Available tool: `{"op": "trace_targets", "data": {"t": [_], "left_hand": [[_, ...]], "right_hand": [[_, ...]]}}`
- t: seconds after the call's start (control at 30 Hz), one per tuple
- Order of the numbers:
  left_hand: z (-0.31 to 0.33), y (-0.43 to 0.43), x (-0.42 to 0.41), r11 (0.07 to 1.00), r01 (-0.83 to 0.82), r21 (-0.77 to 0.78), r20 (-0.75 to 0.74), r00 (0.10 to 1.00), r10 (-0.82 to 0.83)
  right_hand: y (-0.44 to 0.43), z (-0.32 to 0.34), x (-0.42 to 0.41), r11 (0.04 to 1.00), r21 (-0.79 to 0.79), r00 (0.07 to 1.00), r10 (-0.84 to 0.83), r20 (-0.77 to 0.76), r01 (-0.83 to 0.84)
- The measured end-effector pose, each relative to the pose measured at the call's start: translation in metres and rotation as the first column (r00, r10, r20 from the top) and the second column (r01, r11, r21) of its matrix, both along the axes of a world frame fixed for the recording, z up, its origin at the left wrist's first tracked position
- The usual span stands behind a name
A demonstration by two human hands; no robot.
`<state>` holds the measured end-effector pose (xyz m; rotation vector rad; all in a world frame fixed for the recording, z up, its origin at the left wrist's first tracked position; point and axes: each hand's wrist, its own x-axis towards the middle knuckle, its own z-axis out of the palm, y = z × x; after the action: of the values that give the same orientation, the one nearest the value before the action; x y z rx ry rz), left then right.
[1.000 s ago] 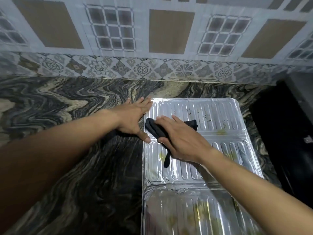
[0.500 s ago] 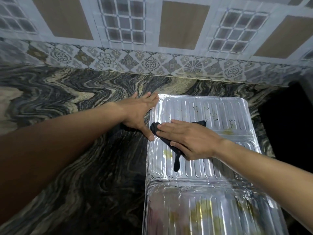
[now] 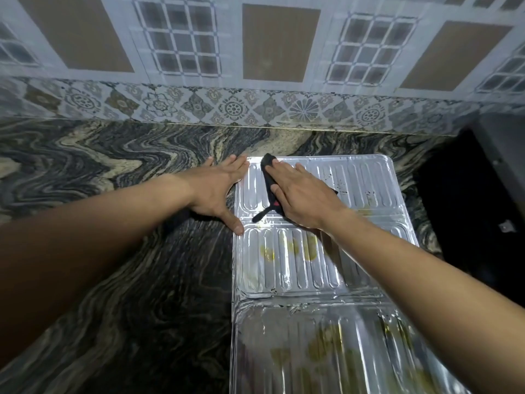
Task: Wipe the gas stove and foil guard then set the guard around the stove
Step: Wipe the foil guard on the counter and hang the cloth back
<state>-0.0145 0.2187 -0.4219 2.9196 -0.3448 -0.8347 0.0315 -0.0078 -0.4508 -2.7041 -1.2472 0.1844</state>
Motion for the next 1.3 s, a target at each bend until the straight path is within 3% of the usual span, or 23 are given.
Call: {"op": "trace_targets", "data": {"t": [0.13,0.43,0.63,0.83,0.97,1.2,1.3], "left_hand": [[0.001,-0.001,0.000,1.000,-0.005,0.008,-0.018,1.000,0.005],[0.004,-0.004,0.003,0.994,0.027,0.106,-0.047,0.999,-0.022],[0.007,-0.007,0.004,0.990,0.024,0.139,-0.074,0.997,-0.014],[0.013,-0.011,0.003,0.977,0.055,0.206,-0.074,0.996,-0.040],[0.013,-0.012,0.003,0.976,0.064,0.207,-0.062,0.997,-0.052],[0.014,-0.010,-0.019,0.982,0.095,0.160,0.073,0.992,-0.108],[0.012,-0.008,-0.038,0.984,0.089,0.151,0.064,0.993,-0.099]], "right_hand": [[-0.002,0.004,0.006,0.994,0.044,0.995,-0.099,-0.019,0.100],[-0.043,0.003,0.012,0.954,-0.063,0.956,-0.293,-0.004,0.292],[-0.086,0.007,0.017,0.876,0.014,0.875,-0.481,-0.056,0.482],[-0.108,0.007,0.008,0.773,-0.042,0.773,-0.635,-0.022,0.633],[-0.119,0.003,-0.013,0.769,-0.041,0.769,-0.636,0.063,0.638],[-0.125,0.001,-0.027,0.772,0.039,0.773,-0.634,-0.032,0.635],[-0.123,0.000,-0.027,0.750,0.025,0.751,-0.659,-0.049,0.660]]}}
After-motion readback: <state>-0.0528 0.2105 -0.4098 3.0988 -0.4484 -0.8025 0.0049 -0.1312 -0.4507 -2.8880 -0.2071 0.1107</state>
